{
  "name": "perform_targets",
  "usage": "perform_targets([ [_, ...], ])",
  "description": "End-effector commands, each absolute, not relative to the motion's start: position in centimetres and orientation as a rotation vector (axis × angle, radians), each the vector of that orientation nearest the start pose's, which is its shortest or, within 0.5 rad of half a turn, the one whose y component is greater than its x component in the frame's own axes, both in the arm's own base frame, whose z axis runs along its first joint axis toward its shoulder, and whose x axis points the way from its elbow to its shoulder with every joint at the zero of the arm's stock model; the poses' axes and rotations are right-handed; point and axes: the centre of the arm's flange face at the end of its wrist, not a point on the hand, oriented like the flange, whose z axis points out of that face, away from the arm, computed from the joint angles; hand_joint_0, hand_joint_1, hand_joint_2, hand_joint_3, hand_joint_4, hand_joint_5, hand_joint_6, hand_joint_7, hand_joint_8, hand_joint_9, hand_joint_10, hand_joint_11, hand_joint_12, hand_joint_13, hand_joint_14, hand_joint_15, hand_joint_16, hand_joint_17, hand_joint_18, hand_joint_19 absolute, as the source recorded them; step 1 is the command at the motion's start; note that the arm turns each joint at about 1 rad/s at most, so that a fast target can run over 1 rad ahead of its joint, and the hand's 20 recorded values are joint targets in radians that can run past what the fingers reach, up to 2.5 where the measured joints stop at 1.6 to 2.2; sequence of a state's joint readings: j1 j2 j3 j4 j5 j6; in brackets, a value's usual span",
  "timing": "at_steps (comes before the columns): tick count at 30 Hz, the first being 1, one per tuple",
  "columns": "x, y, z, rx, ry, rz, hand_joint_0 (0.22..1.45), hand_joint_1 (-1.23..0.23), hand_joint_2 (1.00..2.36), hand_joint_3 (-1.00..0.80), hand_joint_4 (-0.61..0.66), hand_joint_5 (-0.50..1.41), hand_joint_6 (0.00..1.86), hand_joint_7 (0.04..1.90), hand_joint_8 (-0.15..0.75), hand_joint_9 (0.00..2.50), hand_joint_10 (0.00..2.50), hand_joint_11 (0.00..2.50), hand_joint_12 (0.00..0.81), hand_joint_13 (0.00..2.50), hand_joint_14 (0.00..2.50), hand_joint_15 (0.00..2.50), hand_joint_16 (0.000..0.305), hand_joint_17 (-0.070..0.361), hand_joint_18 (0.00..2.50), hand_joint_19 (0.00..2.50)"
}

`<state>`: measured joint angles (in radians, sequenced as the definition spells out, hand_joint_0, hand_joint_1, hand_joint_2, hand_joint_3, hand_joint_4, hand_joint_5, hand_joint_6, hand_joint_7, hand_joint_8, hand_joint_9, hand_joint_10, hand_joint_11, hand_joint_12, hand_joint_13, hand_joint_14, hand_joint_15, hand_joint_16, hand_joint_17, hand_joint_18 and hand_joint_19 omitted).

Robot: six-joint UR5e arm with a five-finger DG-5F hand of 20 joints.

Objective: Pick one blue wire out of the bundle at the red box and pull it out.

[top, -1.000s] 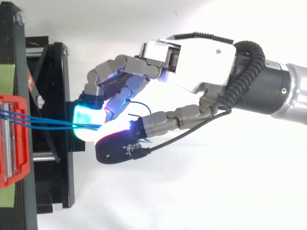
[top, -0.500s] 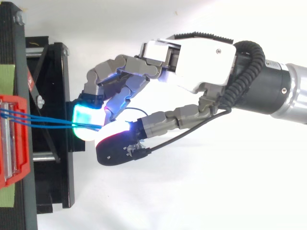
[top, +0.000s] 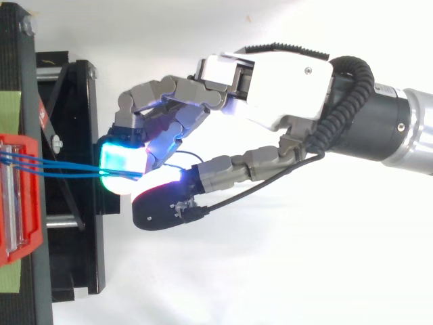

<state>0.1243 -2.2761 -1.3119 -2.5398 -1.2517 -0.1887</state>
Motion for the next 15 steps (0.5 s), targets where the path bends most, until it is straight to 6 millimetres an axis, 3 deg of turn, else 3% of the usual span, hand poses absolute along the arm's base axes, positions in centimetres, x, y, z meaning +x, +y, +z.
perform_targets([
  [1, 75.3, -7.18, 23.29, 1.093, 1.03, 1.008, 0.87, -0.78, 1.01, 0.03, 0.19, -0.09, 0.72, 1.12, 0.259, 1.0, 0.02, 0.55, 0.324, 0.64, 0.01, 0.32, 0.047, 0.106, 0.36, 0.47],
  [10, 75.3, -7.18, 23.29, 1.093, 1.03, 1.008, 0.73, -0.89, 1.02, -0.14, 0.26, -0.14, 0.74, 0.97, 0.256, 0.89, 0.02, 0.56, 0.332, 0.63, 0.01, 0.3, 0.05, 0.113, 0.44, 0.33],
  [15, 75.45, -7.27, 23.58, 1.09, 1.025, 1.009, 0.62, -0.9, 1.01, -0.35, 0.24, -0.16, 0.77, 0.94, 0.259, 0.88, 0.02, 0.57, 0.334, 0.61, 0.01, 0.3, 0.052, 0.117, 0.42, 0.33],
])
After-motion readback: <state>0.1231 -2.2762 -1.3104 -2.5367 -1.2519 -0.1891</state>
